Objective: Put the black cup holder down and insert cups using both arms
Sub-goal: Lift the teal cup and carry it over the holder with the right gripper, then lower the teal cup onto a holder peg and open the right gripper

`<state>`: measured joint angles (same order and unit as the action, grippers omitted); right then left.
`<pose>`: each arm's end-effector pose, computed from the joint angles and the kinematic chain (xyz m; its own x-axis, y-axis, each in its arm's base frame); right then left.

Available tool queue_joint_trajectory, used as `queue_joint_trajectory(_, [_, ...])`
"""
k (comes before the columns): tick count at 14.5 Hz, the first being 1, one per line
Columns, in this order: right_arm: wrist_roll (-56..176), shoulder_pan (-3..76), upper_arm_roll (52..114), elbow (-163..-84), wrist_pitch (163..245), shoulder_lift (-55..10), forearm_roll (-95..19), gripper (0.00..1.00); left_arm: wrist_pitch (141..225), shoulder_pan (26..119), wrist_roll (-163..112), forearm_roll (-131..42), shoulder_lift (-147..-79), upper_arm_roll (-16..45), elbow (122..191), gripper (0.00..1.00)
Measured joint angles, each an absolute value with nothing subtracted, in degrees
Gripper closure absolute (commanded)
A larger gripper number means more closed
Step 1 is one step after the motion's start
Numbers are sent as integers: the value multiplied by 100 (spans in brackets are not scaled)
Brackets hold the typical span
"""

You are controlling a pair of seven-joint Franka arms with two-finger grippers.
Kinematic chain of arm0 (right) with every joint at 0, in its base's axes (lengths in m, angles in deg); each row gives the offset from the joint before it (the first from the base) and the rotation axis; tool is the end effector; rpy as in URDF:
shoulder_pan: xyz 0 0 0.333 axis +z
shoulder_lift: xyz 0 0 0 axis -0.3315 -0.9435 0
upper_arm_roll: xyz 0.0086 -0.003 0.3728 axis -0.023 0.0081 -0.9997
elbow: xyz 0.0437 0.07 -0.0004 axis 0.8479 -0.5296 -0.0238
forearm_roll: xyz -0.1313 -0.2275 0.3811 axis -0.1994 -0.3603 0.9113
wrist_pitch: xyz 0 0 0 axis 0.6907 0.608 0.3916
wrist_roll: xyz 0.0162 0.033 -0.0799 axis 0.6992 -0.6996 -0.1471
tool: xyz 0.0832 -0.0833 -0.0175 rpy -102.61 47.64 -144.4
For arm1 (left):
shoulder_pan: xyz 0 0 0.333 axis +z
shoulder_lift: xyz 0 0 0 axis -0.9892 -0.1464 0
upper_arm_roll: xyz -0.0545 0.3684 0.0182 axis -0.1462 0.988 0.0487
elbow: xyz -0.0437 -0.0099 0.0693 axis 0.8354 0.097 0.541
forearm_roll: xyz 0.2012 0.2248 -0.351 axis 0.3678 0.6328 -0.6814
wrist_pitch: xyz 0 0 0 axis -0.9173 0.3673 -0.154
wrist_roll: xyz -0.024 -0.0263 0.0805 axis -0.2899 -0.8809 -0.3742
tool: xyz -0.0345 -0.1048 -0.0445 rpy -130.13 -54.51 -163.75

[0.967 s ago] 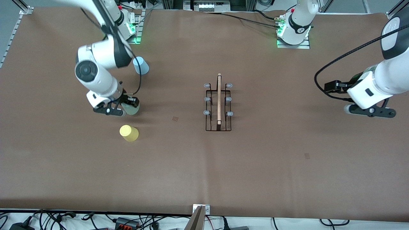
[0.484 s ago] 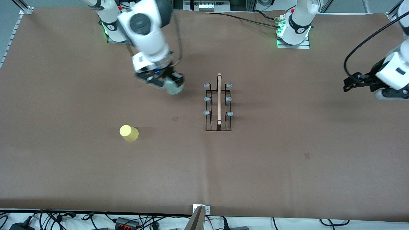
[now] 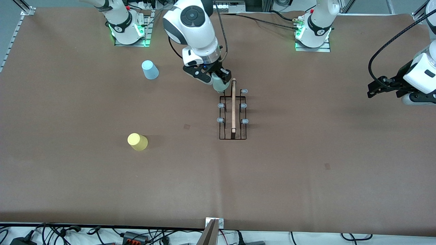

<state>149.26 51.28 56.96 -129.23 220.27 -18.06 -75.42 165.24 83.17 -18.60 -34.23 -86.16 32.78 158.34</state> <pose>0.4593 0.5639 0.3776 0.8349 -0.5415 -0.0987 -0.5504 -0.8198 -0.1582 0.6253 0.0196 0.5909 0.9998 0.0161 -0.0085 0.0159 -0.9996 -0.0221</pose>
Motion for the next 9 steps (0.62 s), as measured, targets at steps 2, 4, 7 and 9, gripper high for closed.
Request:
queue_joint_trajectory(2, [14926, 5127, 5714, -12902, 22044, -1943, -7599, 84, 16531, 8317, -1860, -3423, -8616, 3263, 15833, 0])
queue_joint_trajectory(4, [14926, 5134, 5715, -12897, 22115, -2068, -7686, 80, 16531, 8317, -1861, -3423, -8616, 3263, 15833, 0])
queue_joint_trajectory(7, [14928, 5158, 5715, -12892, 22353, -2243, -7746, 1, 16531, 8317, -1861, -3423, -8616, 3260, 15833, 0])
queue_joint_trajectory(9, [14929, 5165, 5716, -12889, 22457, -2325, -7755, 0, 16531, 8317, -1861, -3423, -8616, 3260, 15833, 0])
